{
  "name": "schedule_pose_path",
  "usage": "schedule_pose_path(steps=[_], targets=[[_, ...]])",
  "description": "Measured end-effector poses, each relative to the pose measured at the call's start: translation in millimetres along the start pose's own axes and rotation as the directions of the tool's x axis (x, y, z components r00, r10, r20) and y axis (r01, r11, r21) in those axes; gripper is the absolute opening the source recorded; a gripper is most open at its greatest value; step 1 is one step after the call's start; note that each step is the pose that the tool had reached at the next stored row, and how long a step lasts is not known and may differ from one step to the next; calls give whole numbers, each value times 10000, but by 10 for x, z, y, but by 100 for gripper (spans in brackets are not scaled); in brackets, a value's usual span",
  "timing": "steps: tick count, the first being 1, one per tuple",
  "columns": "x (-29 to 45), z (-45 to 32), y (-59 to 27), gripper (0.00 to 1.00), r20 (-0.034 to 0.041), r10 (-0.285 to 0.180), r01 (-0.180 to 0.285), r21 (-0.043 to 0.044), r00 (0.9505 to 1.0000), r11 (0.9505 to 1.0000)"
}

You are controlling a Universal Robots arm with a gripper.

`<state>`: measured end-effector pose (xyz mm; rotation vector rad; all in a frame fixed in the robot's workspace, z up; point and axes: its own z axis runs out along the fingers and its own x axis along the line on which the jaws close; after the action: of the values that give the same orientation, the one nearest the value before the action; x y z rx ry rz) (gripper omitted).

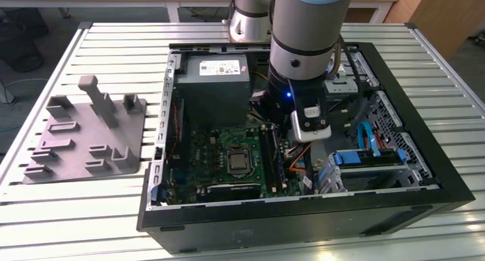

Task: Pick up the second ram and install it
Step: 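Insert the second ram into the second slot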

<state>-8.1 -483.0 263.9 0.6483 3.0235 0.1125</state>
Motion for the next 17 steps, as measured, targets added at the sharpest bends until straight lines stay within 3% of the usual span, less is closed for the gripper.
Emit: schedule_pose_path(steps=[7, 17], targets=[[1, 0, 0, 14, -61, -764, 764, -26, 9971, 9971], [1, 0, 0, 14, -118, -1498, 1498, -56, 9886, 9887]])
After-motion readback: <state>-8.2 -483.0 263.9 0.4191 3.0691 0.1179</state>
